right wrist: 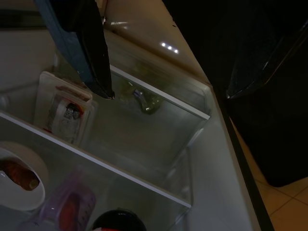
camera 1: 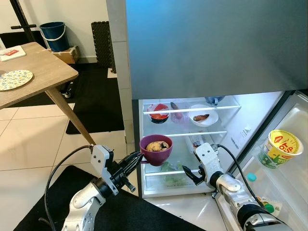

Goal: Restocking fridge

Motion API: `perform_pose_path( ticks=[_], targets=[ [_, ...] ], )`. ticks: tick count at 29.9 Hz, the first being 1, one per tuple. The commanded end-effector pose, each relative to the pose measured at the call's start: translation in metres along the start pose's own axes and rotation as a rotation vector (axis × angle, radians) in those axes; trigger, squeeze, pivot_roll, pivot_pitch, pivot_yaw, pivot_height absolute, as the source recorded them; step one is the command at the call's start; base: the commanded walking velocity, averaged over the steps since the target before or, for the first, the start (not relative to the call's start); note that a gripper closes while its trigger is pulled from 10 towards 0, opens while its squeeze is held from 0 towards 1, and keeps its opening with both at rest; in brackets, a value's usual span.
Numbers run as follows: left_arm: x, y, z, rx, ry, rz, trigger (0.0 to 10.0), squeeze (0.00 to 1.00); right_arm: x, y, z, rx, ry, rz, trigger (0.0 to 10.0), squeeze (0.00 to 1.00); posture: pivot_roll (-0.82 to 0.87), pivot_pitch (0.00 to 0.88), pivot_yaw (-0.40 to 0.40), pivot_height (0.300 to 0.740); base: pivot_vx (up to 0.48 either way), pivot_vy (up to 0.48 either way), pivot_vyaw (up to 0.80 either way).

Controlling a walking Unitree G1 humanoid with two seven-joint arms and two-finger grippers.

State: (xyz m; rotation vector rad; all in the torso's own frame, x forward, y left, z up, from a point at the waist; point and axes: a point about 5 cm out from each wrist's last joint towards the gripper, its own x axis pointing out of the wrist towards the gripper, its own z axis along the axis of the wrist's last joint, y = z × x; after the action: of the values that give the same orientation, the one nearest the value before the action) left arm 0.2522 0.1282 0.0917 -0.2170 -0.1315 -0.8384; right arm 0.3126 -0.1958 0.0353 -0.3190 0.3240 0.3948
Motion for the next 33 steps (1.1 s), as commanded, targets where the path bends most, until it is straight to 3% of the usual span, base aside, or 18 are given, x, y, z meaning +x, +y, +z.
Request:
perform_pose_path(
  ticks=[1,33],
  targets=[
    [0.0017,0.0003,0.0029,0.013,-0.006,-0.019,10.0,0.0,-0.0013,0.0022,-0.0065,0.006,0.033,0.005,10.0,0.0,-0.04,0.04,-0.008,0.74,0.0,0.0,0.0],
    [0.0035,-0.0017,0.0023,0.026,-0.005,-0.041,10.0,0.0,-0.0006,0.0009,-0.0044,0.001,0.029,0.0,10.0,0.0,-0.04,0.035,-0.009,0.74,0.279,0.0,0.0]
  ],
)
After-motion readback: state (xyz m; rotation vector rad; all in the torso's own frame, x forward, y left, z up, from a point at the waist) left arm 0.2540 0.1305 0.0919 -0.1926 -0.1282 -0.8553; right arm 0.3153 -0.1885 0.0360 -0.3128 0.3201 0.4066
